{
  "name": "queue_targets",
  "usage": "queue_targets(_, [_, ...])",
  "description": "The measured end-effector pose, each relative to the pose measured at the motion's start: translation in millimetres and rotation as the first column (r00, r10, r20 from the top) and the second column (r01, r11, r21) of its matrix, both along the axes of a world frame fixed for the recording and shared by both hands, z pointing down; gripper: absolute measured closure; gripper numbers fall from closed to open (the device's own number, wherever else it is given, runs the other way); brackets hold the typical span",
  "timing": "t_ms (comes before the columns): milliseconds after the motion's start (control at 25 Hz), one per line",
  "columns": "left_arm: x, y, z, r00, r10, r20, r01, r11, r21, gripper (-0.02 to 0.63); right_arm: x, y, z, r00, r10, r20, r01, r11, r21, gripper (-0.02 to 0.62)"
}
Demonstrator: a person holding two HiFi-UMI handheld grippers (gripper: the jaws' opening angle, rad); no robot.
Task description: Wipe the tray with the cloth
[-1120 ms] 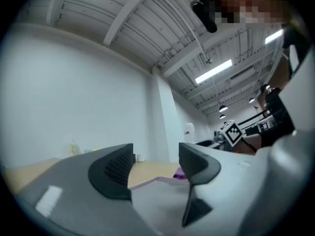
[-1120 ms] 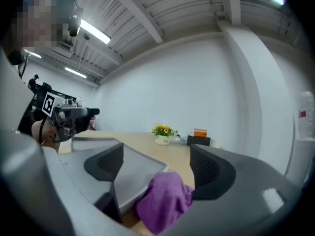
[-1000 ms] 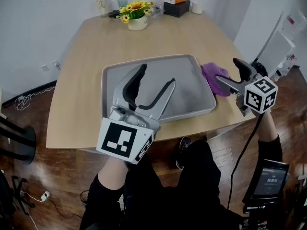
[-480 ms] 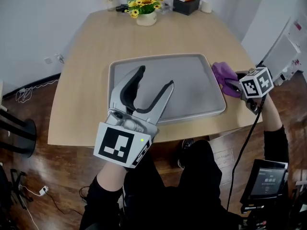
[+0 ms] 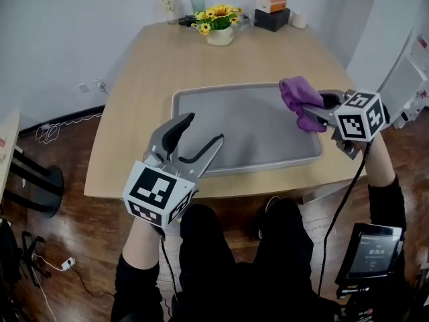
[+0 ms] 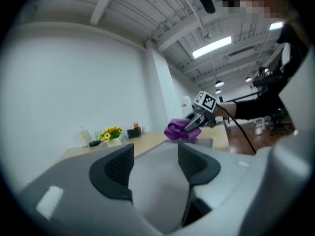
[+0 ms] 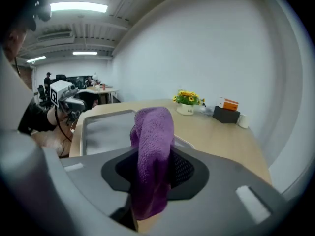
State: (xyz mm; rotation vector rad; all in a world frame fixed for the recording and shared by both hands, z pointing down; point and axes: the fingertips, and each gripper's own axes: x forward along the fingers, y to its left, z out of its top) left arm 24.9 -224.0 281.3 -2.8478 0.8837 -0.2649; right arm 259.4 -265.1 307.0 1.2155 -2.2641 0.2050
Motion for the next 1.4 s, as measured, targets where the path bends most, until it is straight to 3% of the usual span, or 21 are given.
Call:
queue_targets(160, [-33,14,49,0.973,0.086,0.213,-0.048,0.983,-0.179,0.302,-3,-30,48,0.977,0.008,-0.211,-0.029,0.995,-0.099,0.474])
queue_targets(240, [-49,24,67,0.956,0.106,0.274,-0.043,0.973,-0.227,0.267,6,-50,61,0.971,0.058,-0.231,-0.092,0.986,-0.14,0.474])
queue_targets(360, [-66,27,85,0.939,0.093,0.33,-0.014,0.972,-0.234,0.247,13,-78,61,0.972,0.126,-0.197,-0.158,0.974,-0.16,0.474])
queue_targets(600, [-62,19,94,0.942,0.095,0.323,-0.021,0.974,-0.225,0.249,5,-100,61,0.959,0.071,-0.273,-0.104,0.989,-0.108,0.476])
queue_targets(760, [-62,18,94,0.948,0.088,0.305,-0.022,0.977,-0.213,0.25,-20,-54,64,0.963,-0.085,-0.258,0.052,0.99,-0.131,0.477])
queue_targets(840, [-62,18,95,0.95,0.089,0.299,-0.027,0.978,-0.207,0.25,-45,-11,67,0.951,-0.201,-0.235,0.169,0.974,-0.149,0.477])
queue_targets(1040, [-64,15,94,0.954,0.093,0.285,-0.034,0.978,-0.207,0.25,-101,74,66,0.897,-0.432,-0.098,0.407,0.891,-0.203,0.476])
queue_targets(1200, [-61,17,94,0.957,0.09,0.277,-0.031,0.977,-0.211,0.25,-99,63,67,0.884,-0.46,-0.083,0.43,0.87,-0.243,0.477])
queue_targets(1400, [-57,20,88,0.956,0.092,0.278,-0.036,0.979,-0.2,0.25,-76,-11,63,0.923,-0.35,-0.162,0.308,0.921,-0.238,0.477])
